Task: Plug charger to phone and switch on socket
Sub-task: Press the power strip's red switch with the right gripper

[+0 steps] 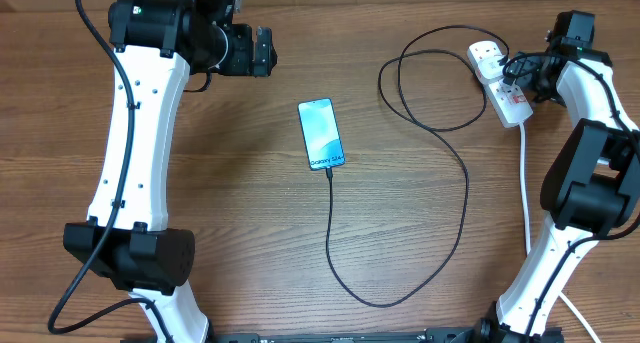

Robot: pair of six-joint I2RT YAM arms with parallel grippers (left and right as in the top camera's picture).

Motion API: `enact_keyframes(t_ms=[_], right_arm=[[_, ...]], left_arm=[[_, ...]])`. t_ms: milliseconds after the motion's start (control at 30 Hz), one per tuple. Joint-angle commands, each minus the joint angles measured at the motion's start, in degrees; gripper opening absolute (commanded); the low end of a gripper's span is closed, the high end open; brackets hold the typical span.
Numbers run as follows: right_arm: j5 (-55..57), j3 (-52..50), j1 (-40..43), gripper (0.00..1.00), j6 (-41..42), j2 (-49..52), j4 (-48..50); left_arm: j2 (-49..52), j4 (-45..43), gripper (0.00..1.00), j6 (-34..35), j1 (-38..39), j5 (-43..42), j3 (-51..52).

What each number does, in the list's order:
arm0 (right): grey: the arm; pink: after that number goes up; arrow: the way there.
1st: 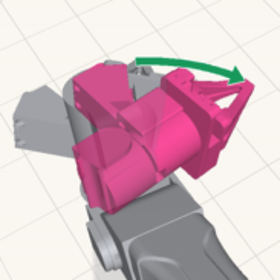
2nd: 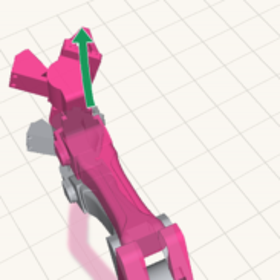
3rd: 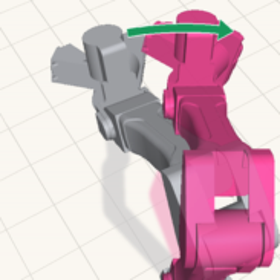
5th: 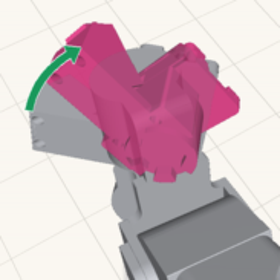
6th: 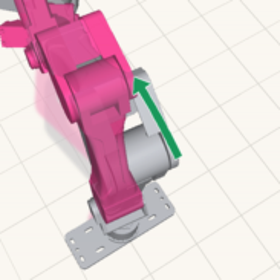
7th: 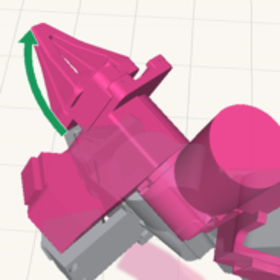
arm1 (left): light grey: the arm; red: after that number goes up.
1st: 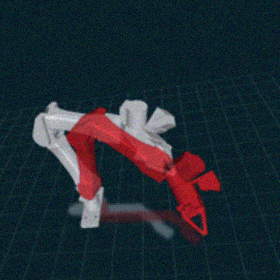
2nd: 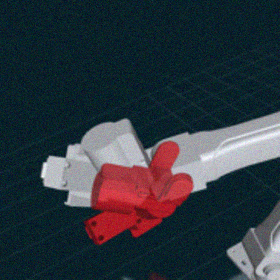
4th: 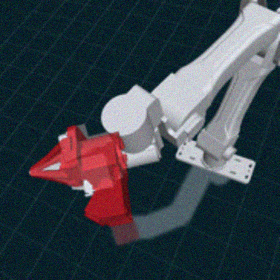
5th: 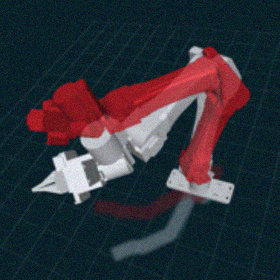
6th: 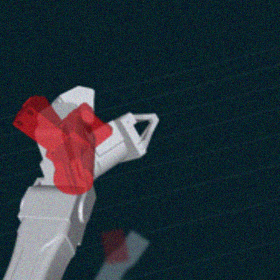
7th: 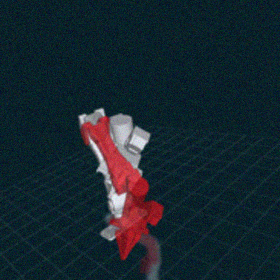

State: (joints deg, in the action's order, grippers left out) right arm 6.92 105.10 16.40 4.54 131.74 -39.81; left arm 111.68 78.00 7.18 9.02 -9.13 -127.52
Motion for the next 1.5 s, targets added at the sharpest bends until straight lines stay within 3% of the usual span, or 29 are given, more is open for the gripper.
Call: enact_keyframes(t_ms=[0,533,1067,1233,1467], right_arm=[[-4.15,-1.68,-0.72,1.00,0.09,1.07,0.15],[-9.66,-1.99,-0.74,1.00,0.09,1.09,-0.52],[-8.00,-2.10,-0.61,1.00,0.17,1.16,-0.33],[-8.22,0.04,1.57,1.00,5.64,1.14,-1.55],[-11.54,0.79,2.91,1.00,5.92,1.14,-1.40]], left_arm=[[0.50,-0.04,1.00,0.57,0.02,0.72,-0.13],[0.50,-0.04,1.00,0.57,0.02,0.72,-0.13],[0.50,-0.02,1.00,0.57,0.02,0.72,-0.13],[0.50,-0.02,1.00,0.57,0.02,0.72,-0.13],[0.50,-0.04,1.00,0.57,0.02,0.72,-0.13]])
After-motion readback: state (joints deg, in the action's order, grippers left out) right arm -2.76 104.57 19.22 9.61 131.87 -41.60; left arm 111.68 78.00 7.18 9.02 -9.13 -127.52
